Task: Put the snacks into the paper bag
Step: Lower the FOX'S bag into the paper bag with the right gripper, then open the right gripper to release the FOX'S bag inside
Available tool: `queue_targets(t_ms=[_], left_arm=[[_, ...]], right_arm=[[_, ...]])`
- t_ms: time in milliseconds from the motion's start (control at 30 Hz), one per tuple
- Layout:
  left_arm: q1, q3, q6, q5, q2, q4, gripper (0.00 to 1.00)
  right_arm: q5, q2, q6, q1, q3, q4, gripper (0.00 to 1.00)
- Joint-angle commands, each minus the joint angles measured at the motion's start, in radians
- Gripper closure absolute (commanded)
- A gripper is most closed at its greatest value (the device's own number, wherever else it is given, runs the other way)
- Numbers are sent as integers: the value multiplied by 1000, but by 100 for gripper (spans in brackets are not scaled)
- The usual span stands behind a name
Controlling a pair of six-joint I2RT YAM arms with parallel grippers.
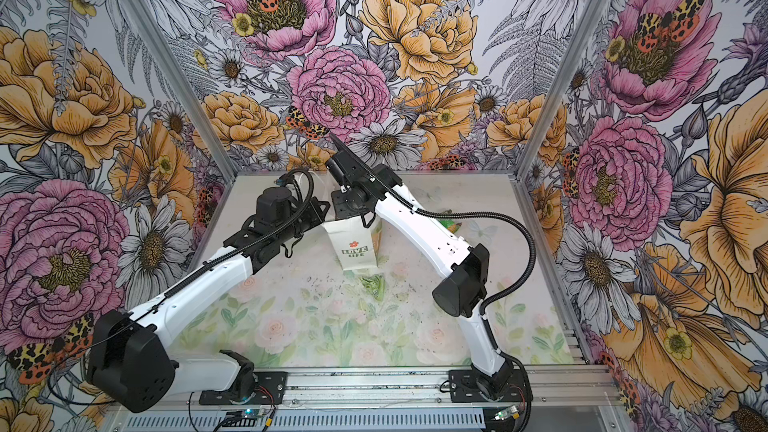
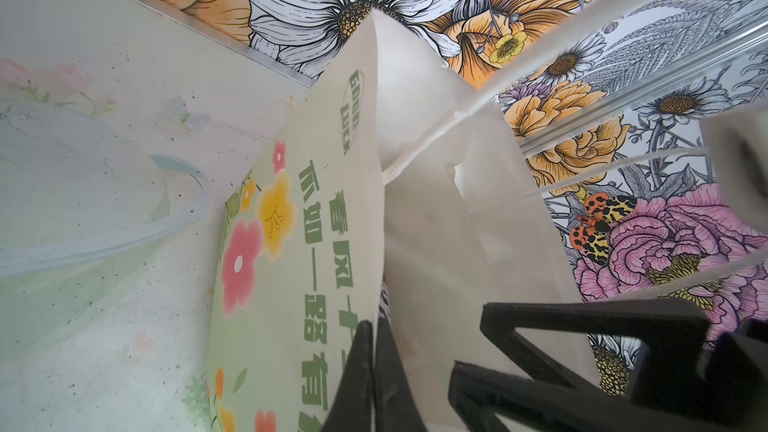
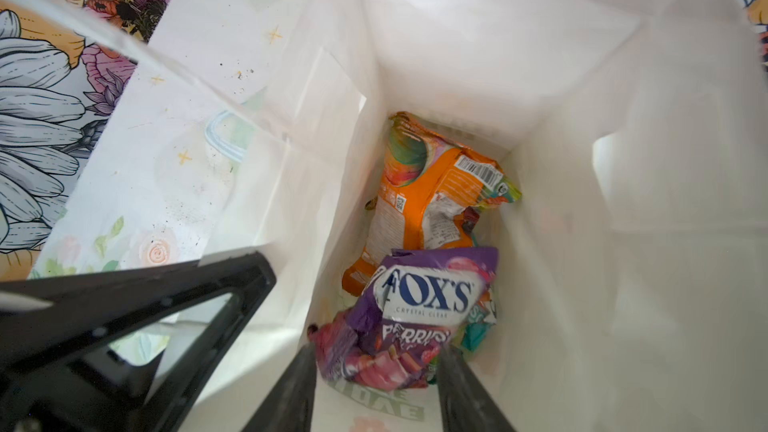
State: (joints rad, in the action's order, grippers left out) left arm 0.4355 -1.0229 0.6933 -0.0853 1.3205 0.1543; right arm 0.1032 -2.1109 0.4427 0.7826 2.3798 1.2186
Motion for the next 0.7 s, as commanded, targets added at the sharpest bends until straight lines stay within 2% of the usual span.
queue_targets(t_ms=[0, 667], left_arm=[[-7, -20, -6, 12, 0, -27, 100], [-25, -14, -11, 1, -10, -21, 100]], right_arm=[[-36, 9, -23, 4, 30, -16, 49], [-128, 147, -131, 4, 12, -16, 40]])
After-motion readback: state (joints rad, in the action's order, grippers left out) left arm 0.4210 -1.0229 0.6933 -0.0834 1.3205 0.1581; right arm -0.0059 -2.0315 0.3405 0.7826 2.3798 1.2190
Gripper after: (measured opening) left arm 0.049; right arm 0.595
